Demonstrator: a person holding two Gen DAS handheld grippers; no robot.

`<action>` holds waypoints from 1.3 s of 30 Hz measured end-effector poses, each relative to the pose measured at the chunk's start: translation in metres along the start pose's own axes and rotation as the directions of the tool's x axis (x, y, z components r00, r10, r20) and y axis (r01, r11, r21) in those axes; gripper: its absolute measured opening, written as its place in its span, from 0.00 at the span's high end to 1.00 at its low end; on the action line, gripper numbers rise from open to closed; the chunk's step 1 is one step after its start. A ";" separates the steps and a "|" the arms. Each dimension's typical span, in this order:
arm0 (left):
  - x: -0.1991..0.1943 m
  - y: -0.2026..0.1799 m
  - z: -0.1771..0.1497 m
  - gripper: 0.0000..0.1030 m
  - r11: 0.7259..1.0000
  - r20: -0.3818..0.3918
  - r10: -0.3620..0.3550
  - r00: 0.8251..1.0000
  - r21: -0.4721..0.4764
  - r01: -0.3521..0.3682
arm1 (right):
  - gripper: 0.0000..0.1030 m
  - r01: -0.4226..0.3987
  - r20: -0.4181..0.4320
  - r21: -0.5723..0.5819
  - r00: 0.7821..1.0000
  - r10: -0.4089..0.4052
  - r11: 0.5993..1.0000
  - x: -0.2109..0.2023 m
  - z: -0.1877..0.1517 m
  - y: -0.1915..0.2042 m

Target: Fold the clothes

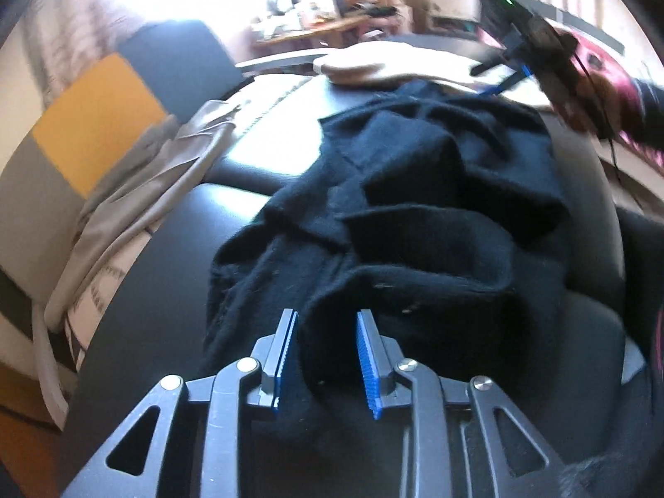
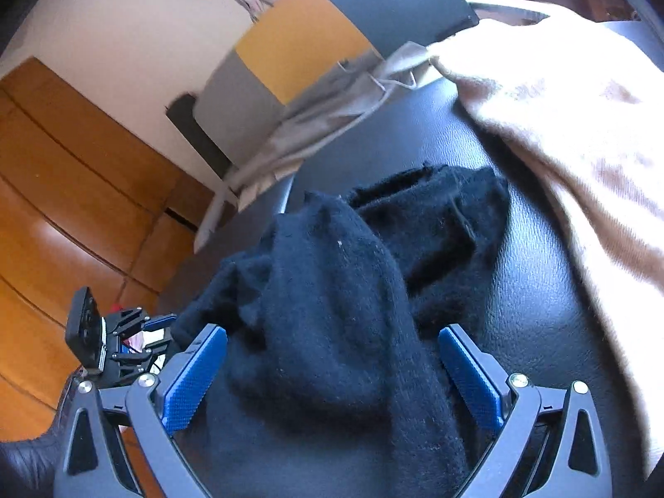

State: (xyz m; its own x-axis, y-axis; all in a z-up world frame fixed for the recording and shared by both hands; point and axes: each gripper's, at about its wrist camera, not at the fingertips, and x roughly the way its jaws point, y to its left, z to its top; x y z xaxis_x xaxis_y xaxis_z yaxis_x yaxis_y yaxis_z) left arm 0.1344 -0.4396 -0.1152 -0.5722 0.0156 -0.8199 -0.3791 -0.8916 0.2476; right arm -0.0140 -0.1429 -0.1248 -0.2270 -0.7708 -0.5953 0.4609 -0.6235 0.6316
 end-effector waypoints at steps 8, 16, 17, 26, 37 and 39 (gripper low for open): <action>0.015 -0.038 0.020 0.72 0.974 -0.020 -0.018 1.000 0.227 0.022 | 0.00 0.057 -0.033 -0.210 0.997 -0.065 0.976 0.003 0.062 0.051; 0.017 -0.018 0.014 0.83 0.990 -0.022 -0.140 0.990 0.004 0.140 | 0.47 0.197 -0.189 -0.386 0.939 -0.287 0.901 0.094 0.087 0.065; 0.016 -0.015 0.011 0.85 0.989 -0.012 -0.149 0.989 -0.025 0.148 | 0.53 0.210 -0.198 -0.407 0.930 -0.311 0.889 0.101 0.083 0.064; -0.001 0.064 -0.026 0.93 0.745 0.289 -0.174 0.941 -0.586 0.318 | 0.94 0.400 -0.008 -0.502 0.885 -0.466 0.767 0.082 0.075 0.069; -0.016 0.067 -0.039 0.78 0.732 0.260 -0.112 0.959 -0.631 0.256 | 0.03 0.331 -0.013 -0.333 0.935 -0.355 0.883 0.059 0.064 0.023; -0.018 0.058 -0.032 0.77 0.760 0.265 -0.143 0.954 -0.588 0.277 | 0.00 0.281 -0.021 -0.350 0.951 -0.308 0.894 0.062 0.064 0.032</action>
State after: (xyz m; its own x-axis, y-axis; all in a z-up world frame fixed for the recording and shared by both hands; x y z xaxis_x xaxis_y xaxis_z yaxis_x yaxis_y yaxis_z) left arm 0.1466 -0.5060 -0.1025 -0.6843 0.2619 -0.6805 -0.0185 -0.9392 -0.3428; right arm -0.0680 -0.2197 -0.1097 -0.3396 -0.5387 -0.7711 0.6482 -0.7281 0.2232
